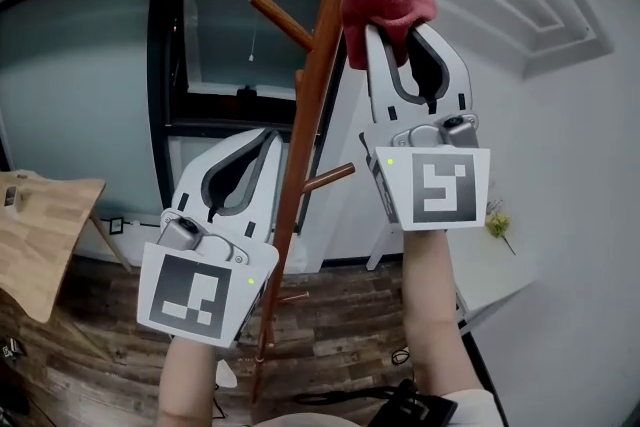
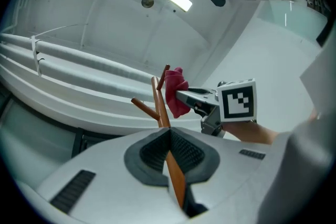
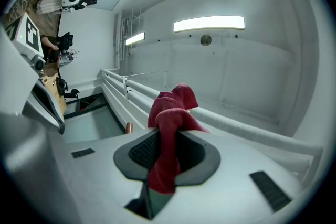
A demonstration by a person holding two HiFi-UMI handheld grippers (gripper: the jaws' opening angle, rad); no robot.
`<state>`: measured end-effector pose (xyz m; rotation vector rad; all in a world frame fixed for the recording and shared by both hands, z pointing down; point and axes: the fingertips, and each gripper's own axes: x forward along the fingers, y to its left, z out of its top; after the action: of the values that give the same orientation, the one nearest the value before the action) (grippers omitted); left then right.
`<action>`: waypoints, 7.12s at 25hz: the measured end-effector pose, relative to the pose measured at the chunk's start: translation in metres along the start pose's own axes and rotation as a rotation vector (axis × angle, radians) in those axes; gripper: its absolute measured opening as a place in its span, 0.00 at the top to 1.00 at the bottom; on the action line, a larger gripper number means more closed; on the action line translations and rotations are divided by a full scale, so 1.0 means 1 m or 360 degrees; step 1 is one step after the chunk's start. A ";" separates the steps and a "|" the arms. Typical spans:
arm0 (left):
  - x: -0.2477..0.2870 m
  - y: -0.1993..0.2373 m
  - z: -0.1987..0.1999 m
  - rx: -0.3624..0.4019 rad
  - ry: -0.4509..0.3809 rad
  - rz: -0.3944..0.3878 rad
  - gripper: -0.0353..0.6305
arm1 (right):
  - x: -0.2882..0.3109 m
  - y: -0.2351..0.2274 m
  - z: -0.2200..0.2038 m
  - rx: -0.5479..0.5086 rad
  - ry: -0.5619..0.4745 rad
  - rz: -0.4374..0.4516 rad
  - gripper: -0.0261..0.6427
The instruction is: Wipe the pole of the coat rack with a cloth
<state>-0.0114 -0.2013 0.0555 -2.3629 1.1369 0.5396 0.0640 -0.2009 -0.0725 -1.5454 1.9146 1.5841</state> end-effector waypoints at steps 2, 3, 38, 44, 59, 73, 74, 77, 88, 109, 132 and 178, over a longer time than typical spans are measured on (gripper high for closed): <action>0.007 0.000 0.008 0.0033 -0.0012 -0.0020 0.93 | 0.006 0.002 0.002 -0.0005 -0.0033 0.0012 0.84; 0.009 0.000 0.011 0.0047 -0.0013 -0.0026 0.93 | 0.008 0.004 0.002 -0.0016 -0.0042 0.0016 0.84; 0.001 0.007 -0.029 -0.0027 0.0077 -0.0024 0.93 | -0.019 0.075 -0.044 -0.0520 0.0275 0.0244 0.84; 0.000 0.006 -0.037 -0.0027 0.0107 -0.0021 0.93 | -0.025 0.080 -0.047 -0.0491 0.0287 0.0268 0.84; -0.004 0.006 -0.044 0.0004 0.0126 -0.0030 0.93 | -0.040 0.097 -0.060 -0.0461 0.0341 0.0328 0.84; -0.018 0.011 -0.063 -0.0024 0.0194 -0.0001 0.93 | -0.053 0.111 -0.066 -0.0460 0.0373 0.0381 0.84; -0.019 0.011 -0.064 -0.0027 0.0198 0.0002 0.93 | -0.054 0.112 -0.066 -0.0463 0.0377 0.0385 0.84; -0.023 0.013 -0.069 -0.0031 0.0211 0.0007 0.93 | -0.057 0.117 -0.068 -0.0445 0.0376 0.0386 0.84; -0.029 0.018 -0.075 -0.0052 0.0235 0.0029 0.93 | -0.064 0.129 -0.076 -0.0426 0.0404 0.0427 0.84; -0.036 0.018 -0.088 -0.0098 0.0296 0.0028 0.93 | -0.082 0.145 -0.087 -0.0387 0.0485 0.0496 0.84; -0.048 0.016 -0.099 -0.0094 0.0343 0.0034 0.93 | -0.101 0.163 -0.093 -0.0320 0.0484 0.0507 0.84; -0.068 0.016 -0.123 -0.0130 0.0484 0.0062 0.93 | -0.144 0.200 -0.116 -0.0253 0.0621 0.0645 0.84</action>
<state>-0.0462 -0.2360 0.1880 -2.5605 1.3152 0.2471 0.0148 -0.2396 0.1923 -1.7146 2.4982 1.7221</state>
